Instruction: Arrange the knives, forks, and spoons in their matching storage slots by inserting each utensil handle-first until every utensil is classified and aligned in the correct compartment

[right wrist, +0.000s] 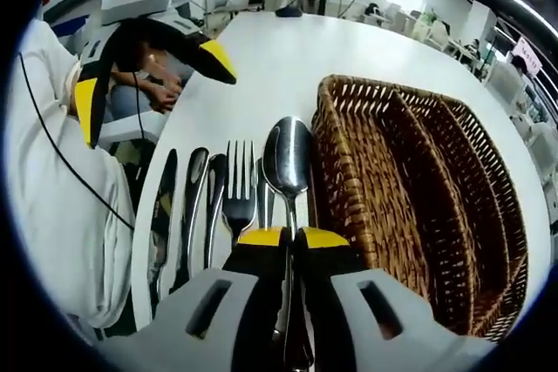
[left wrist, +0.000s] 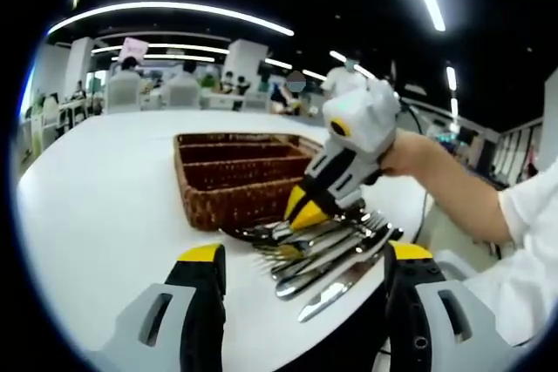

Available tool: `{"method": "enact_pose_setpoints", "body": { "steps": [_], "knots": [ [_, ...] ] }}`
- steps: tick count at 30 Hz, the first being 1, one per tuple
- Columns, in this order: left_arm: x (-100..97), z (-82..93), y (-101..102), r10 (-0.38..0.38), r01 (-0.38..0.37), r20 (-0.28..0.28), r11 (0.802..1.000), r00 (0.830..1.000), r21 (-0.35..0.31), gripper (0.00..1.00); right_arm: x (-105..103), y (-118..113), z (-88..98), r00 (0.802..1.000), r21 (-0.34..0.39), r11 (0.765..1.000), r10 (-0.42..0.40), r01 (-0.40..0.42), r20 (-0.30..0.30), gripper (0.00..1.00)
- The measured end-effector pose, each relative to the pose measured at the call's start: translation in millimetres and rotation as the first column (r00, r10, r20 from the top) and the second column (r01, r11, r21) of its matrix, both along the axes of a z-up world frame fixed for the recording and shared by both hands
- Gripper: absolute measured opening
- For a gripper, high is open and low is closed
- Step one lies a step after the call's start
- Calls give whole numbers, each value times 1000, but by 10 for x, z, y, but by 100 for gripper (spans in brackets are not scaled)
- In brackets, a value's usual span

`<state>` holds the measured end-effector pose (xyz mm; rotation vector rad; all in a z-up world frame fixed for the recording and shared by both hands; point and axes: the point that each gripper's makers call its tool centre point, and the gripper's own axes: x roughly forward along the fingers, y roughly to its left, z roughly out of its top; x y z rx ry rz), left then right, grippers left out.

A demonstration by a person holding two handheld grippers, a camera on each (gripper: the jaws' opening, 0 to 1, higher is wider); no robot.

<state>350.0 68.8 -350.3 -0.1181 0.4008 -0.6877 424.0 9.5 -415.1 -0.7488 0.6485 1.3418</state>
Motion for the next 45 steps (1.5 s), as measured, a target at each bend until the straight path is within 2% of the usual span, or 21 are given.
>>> {"method": "enact_pose_setpoints", "body": {
  "steps": [28, 45],
  "knots": [
    [7, -12, 46, 7, -7, 0, 1000, 1000, -3, 74, -22, 51, 14, 1000, -11, 1000, 30, -30, 3, 3],
    [-15, 9, 86, 13, -13, 8, 1000, 1000, 1, 73, -87, 121, 84, 999, 7, 999, 42, -42, -7, 3]
  ]
}}
